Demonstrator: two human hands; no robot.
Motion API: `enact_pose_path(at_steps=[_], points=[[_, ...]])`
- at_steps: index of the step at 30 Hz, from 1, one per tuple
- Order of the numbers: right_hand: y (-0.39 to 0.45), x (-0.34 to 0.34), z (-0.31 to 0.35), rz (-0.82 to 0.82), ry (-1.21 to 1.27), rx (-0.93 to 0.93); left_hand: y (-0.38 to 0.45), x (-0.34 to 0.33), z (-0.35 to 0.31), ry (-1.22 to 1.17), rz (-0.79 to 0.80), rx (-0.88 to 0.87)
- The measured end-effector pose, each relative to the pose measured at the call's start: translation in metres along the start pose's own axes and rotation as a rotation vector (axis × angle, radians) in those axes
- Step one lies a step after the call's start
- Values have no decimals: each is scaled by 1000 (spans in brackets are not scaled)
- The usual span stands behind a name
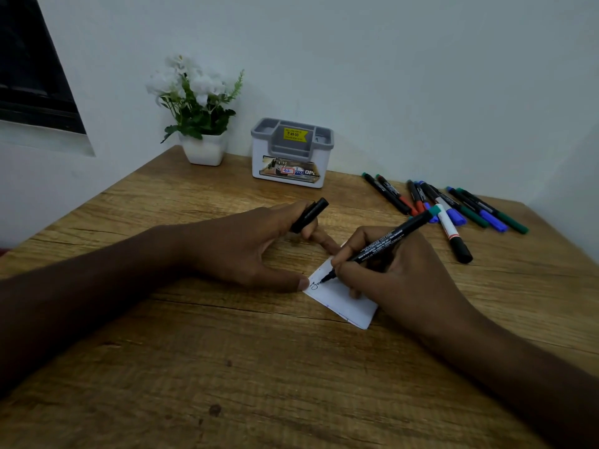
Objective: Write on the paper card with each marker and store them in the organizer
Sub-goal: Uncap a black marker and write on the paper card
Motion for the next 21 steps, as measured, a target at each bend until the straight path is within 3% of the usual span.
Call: enact_pose_path(at_steps=[21], points=[[0, 0, -1, -19, -5, -10, -1, 0, -2, -4, 7, 13]])
Point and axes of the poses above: each hand's wrist, its own y-axis towards the middle knuckle, its own x-axis out of the back of the hand, z = x × y, the point moved 4 cm from there along y, towards the middle knuckle, and after that the axes turned 5 degrees about -y, right-handed, at the moved point
